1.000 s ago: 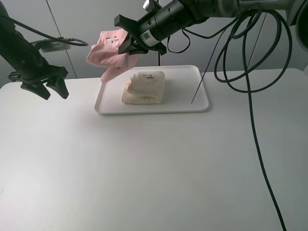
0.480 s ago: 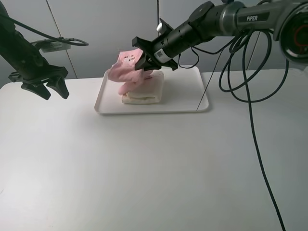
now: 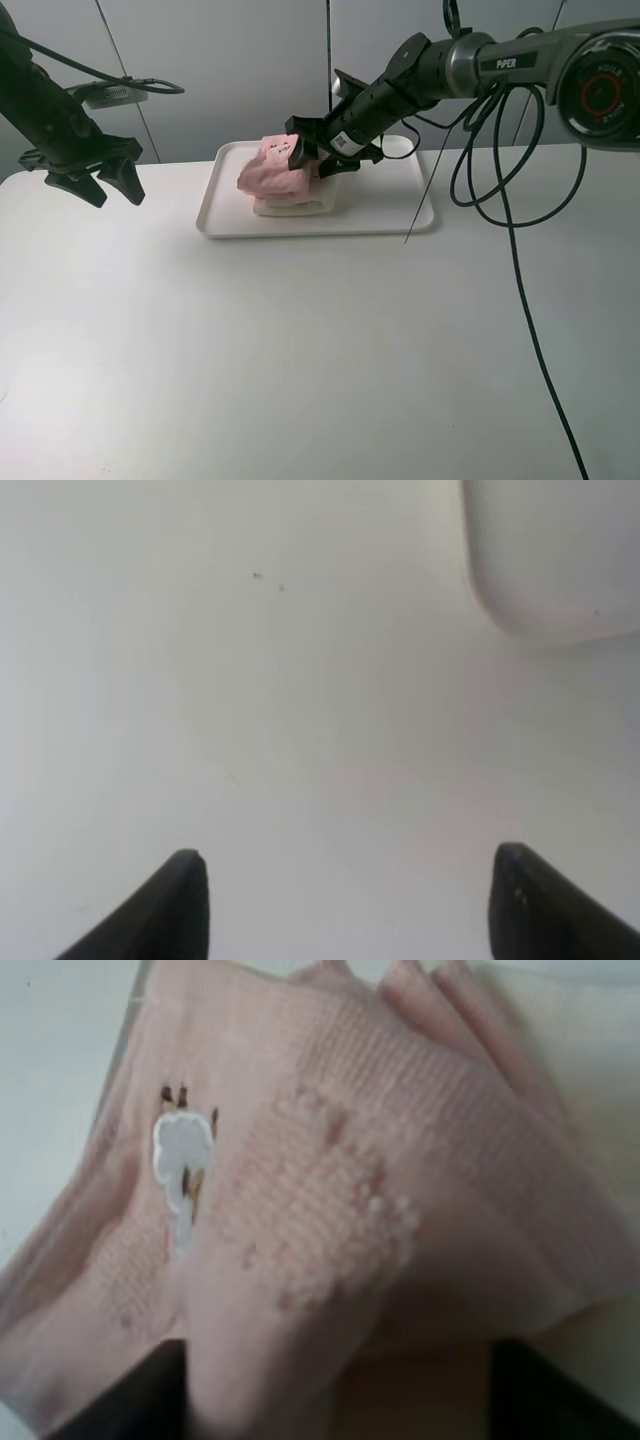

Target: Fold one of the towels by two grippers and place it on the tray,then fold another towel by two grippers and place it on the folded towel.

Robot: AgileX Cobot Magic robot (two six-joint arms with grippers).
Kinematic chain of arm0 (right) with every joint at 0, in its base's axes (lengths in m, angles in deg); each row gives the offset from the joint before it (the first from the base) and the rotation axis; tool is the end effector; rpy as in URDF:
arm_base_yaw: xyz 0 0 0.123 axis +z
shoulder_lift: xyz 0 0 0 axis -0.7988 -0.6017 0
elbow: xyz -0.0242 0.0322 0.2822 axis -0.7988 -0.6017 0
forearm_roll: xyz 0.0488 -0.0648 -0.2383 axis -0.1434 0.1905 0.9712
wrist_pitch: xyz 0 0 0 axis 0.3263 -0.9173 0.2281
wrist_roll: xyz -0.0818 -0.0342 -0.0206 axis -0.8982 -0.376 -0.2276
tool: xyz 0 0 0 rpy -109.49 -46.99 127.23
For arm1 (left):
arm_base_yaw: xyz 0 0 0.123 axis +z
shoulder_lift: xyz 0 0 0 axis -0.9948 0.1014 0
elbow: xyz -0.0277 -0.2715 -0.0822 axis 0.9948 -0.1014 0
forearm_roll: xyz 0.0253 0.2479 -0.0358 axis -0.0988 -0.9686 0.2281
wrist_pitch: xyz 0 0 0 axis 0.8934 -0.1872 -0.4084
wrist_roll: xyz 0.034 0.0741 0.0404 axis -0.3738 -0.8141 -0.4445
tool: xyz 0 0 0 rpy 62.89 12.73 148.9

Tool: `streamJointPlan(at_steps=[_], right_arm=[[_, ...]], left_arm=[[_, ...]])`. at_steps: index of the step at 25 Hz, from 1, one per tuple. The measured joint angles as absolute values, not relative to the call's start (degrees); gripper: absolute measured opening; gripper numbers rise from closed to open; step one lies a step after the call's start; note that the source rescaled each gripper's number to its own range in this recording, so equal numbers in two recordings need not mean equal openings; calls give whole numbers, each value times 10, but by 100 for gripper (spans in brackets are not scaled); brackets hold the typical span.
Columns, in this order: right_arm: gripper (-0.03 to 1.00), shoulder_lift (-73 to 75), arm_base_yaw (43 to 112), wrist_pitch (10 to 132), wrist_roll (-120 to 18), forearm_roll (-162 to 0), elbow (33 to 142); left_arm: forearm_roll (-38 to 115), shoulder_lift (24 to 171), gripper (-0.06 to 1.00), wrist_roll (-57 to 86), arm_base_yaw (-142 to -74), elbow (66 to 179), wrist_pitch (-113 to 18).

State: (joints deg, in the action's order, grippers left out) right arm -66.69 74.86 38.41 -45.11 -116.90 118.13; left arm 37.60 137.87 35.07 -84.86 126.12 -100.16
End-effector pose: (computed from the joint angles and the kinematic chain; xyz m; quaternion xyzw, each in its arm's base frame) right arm 0.4695 0.2340 0.1183 -0.0965 0.9305 0.3079 0.1736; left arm 0.3979 -0.0216 0.1930 0.0689 0.9901 -0.0884 0.0842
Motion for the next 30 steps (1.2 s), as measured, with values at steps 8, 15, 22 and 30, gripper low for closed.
streamJointPlan(at_steps=[8,15,22,30], right_arm=[[98,-624,749,344,-408,-1030,1181],[98,-501,747,264,-273,-708,1181],[98,-334,747,280,-247,-678,1014],[98,-35,747,321,-211,-678,697]], left_arm=[[383,1375,80,350,-849,1261,-1002],[394,1309,80,335,-849,1255,-1006],[452,1155,80,289,-849,1088,-958],[481,833,80,269,-849,860,-905]])
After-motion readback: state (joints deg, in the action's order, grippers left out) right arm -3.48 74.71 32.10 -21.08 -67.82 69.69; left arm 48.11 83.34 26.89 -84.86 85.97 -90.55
